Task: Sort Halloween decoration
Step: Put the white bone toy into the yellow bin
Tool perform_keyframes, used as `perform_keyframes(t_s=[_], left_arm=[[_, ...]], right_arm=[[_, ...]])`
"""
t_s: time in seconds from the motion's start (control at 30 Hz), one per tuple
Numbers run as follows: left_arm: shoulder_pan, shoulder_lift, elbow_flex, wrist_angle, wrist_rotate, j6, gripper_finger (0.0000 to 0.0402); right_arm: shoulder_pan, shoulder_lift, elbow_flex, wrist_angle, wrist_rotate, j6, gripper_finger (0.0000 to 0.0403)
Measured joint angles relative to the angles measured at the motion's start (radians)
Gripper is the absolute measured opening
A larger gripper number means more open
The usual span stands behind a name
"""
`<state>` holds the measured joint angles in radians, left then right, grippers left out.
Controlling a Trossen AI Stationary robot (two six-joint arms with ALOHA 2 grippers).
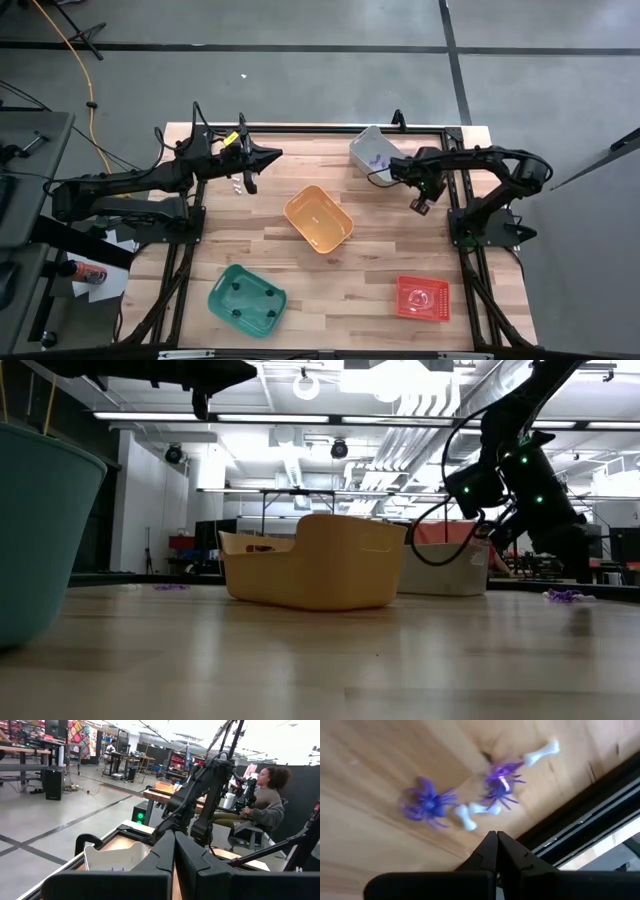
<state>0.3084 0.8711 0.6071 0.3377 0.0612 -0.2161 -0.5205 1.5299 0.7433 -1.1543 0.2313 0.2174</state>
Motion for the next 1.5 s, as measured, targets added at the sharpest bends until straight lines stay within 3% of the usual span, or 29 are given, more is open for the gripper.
perform_keyframes(t_s=[0.5, 0.7, 0.9, 1.1, 1.5], left_arm=[[0.0, 0.0, 0.0, 0.004, -0.002, -0.018, 0.0], [0.0, 0.0, 0.0, 0.004, -0.002, -0.019, 0.0], [0.0, 0.0, 0.0, 0.004, -0.002, -0.019, 0.0], [0.0, 0.0, 0.0, 0.004, -0.002, -0.019, 0.0], [0.0, 0.0, 0.0, 0.003, -0.002, -0.018, 0.0]], right_arm=[[-0.108, 0.002, 0.0, 0.055, -0.023, 0.029, 0.0], [-0.13, 0.002, -0.048, 0.105, -0.079, 0.086, 0.0], [-0.126, 0.003, -0.051, 0.129, -0.11, 0.092, 0.0], [-0.12, 0.003, -0.051, 0.15, -0.214, 0.1, 0.0], [-0.007, 0.002, -0.051, 0.194, -0.272, 0.187, 0.0]])
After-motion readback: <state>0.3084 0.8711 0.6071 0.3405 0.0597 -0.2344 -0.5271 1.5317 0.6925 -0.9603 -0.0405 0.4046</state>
